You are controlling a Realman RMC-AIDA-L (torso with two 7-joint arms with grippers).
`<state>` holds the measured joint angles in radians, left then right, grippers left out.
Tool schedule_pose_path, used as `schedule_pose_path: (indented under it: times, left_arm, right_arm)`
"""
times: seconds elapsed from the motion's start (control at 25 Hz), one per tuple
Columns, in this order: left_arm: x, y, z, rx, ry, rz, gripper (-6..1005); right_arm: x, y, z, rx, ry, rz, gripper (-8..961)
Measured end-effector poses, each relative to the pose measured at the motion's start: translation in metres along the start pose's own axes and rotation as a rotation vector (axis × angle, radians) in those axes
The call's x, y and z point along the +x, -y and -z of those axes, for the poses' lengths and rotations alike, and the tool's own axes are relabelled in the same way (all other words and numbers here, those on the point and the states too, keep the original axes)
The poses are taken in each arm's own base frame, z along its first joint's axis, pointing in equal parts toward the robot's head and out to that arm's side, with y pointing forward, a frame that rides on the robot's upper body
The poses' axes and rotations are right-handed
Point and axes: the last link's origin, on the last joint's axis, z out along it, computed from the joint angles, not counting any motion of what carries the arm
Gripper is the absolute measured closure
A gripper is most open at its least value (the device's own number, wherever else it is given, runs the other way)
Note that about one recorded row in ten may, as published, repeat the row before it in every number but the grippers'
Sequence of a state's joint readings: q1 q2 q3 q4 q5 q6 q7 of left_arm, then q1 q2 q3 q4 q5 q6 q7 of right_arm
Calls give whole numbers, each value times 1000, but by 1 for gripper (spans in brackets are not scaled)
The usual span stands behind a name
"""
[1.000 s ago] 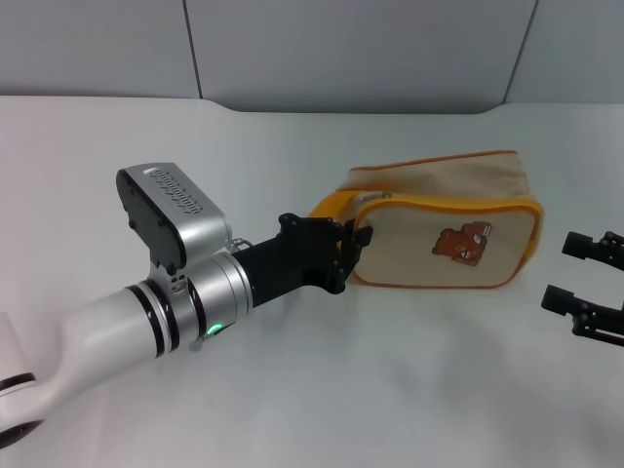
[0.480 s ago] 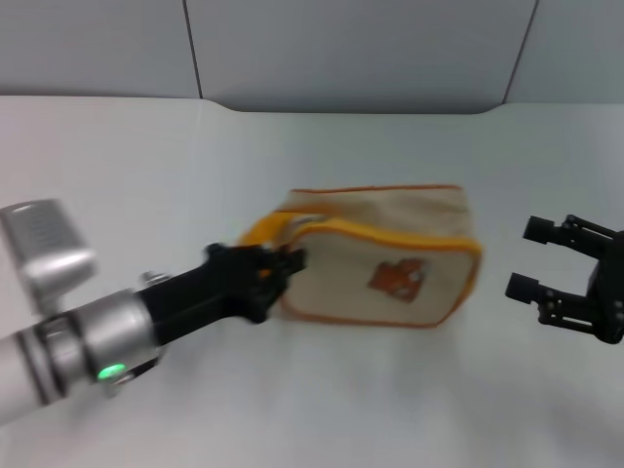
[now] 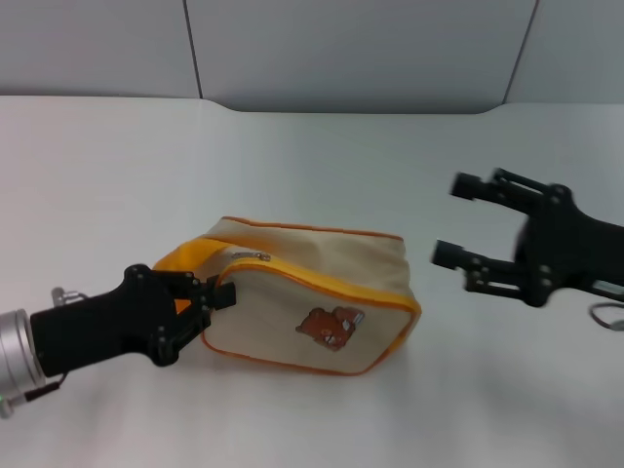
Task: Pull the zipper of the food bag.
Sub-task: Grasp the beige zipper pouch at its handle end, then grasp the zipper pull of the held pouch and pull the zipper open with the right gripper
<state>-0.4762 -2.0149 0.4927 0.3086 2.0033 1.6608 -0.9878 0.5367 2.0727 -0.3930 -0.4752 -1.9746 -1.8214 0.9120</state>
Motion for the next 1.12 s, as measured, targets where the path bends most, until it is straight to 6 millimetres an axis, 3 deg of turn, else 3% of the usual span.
schedule_pose_path:
  times: [0.04,0.44,0.72,1.12]
  left_arm:
    - [2,1,0,-6,3,-11,939]
    - [31,20,-25,-14,-2,-107,938]
    - [37,22,-44,-22,-7,-125,938]
    - [41,23,-47,-22,-17,-126,943]
  right_arm:
    - [0,2,-12,-12,5,70,268]
    - [6,16,-45,90,18,414,288]
    - [12,21,-64,121,-19,629,302]
    - [11,23,-86,97,-35,863,322]
